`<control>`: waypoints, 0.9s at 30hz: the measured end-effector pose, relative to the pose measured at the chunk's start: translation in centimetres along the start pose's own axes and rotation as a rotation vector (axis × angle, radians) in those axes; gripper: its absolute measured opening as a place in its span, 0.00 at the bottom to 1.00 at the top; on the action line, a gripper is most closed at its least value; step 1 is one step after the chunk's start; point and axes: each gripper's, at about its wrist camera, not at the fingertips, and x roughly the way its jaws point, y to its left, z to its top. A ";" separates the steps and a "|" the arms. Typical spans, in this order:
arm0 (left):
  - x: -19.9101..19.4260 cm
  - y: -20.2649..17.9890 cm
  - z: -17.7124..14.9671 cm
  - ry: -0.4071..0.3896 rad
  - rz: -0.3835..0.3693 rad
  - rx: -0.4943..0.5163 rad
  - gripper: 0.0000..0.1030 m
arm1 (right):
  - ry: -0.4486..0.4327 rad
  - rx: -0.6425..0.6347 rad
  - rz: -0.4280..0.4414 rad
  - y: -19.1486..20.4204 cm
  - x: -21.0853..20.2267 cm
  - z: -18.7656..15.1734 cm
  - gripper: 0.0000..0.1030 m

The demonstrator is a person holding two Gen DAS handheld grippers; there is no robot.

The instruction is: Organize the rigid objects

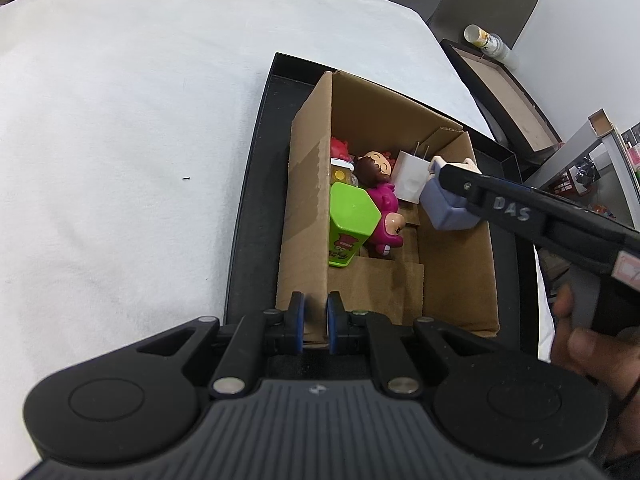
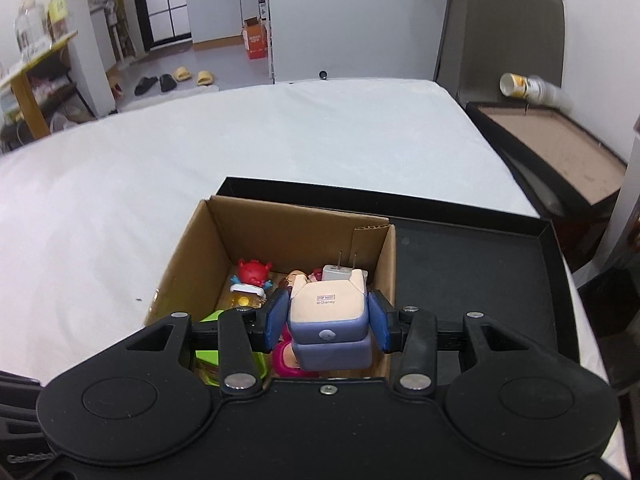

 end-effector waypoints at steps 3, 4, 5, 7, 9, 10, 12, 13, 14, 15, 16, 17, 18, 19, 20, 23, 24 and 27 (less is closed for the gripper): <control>-0.1 0.1 0.0 0.000 -0.003 -0.001 0.10 | 0.002 -0.035 -0.033 0.8 0.4 -0.2 0.42; 0.0 0.1 0.0 0.000 -0.003 -0.001 0.10 | 0.012 -0.041 -0.041 0.9 0.6 -0.2 0.42; 0.0 0.1 0.0 0.001 -0.003 -0.001 0.10 | 0.024 -0.046 -0.050 1.0 0.8 -0.3 0.42; 0.0 0.1 0.0 -0.001 -0.005 0.001 0.10 | 0.002 -0.040 -0.041 0.9 0.1 -0.3 0.46; 0.0 0.1 0.0 -0.001 -0.003 0.000 0.10 | -0.008 -0.021 -0.023 0.6 -0.4 0.0 0.49; 0.0 0.2 0.0 -0.001 0.002 -0.003 0.10 | -0.010 -0.004 -0.016 0.2 -0.7 0.1 0.49; 0.0 0.1 0.0 -0.002 -0.004 -0.003 0.10 | -0.013 0.025 -0.007 -0.5 -1.1 0.5 0.49; 0.0 0.1 0.0 -0.002 -0.004 -0.002 0.10 | -0.014 0.046 -0.001 -1.0 -1.4 0.7 0.49; 0.0 0.1 -0.1 -0.004 -0.001 -0.002 0.10 | -0.014 0.067 0.006 -1.4 -1.4 0.8 0.49; 0.0 0.1 -0.1 -0.004 -0.003 -0.003 0.10 | -0.014 0.088 0.015 -1.9 -1.7 0.9 0.49; -0.1 0.2 -0.1 -0.003 -0.003 -0.004 0.10 | -0.012 0.106 0.025 -2.4 -1.9 1.0 0.49; -0.1 0.1 -0.1 -0.003 -0.001 -0.005 0.10 | -0.009 0.120 0.033 -2.7 -2.0 1.0 0.49; -0.1 0.1 -0.1 -0.003 0.000 -0.004 0.10 | -0.006 0.132 0.040 -3.0 -2.1 1.0 0.49; -0.1 0.1 -0.1 -0.003 0.001 -0.003 0.10 | -0.002 0.143 0.048 -3.4 -2.3 1.0 0.49; -0.2 0.0 -0.1 -0.005 0.002 -0.003 0.10 | 0.001 0.151 0.054 -3.6 -2.4 1.0 0.50; -0.6 0.2 -0.2 -0.017 -0.004 -0.013 0.10 | 0.012 0.173 0.066 -4.4 -2.8 0.7 0.54; -0.7 0.2 -0.2 -0.021 -0.007 -0.018 0.10 | 0.015 0.180 0.068 -4.7 -3.0 0.5 0.55; -1.1 0.4 -0.4 -0.026 -0.008 -0.025 0.10 | 0.016 0.193 0.073 -5.5 -3.6 0.1 0.59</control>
